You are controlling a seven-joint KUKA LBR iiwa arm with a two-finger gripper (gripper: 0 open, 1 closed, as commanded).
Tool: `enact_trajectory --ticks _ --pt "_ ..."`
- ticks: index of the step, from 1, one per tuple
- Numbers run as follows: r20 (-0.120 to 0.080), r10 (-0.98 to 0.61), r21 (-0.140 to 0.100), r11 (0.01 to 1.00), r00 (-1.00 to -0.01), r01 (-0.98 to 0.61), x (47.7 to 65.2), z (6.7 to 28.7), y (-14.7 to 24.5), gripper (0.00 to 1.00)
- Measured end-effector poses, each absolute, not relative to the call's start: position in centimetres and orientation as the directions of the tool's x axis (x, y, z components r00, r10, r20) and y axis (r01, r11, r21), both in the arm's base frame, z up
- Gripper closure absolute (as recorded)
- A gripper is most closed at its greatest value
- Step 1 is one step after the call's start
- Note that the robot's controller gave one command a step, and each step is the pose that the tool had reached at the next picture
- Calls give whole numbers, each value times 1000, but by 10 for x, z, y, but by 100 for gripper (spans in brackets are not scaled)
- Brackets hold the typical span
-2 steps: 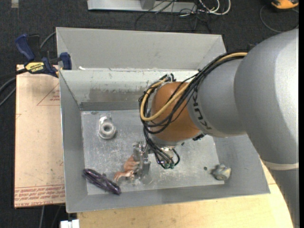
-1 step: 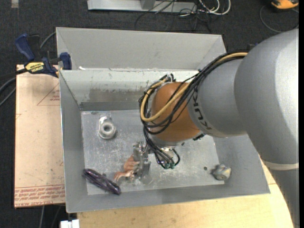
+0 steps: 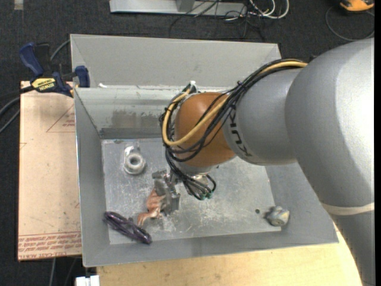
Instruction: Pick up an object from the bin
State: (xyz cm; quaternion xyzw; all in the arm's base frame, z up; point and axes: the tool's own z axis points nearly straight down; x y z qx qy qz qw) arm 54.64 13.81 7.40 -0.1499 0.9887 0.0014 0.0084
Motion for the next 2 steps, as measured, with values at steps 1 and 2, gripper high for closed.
enact_trajectory --ticks 1,2 --pt "-33 -234 6 972 -972 -234 538 75 134 100" --pt "-27 -215 0 977 -976 -215 539 75 143 100"
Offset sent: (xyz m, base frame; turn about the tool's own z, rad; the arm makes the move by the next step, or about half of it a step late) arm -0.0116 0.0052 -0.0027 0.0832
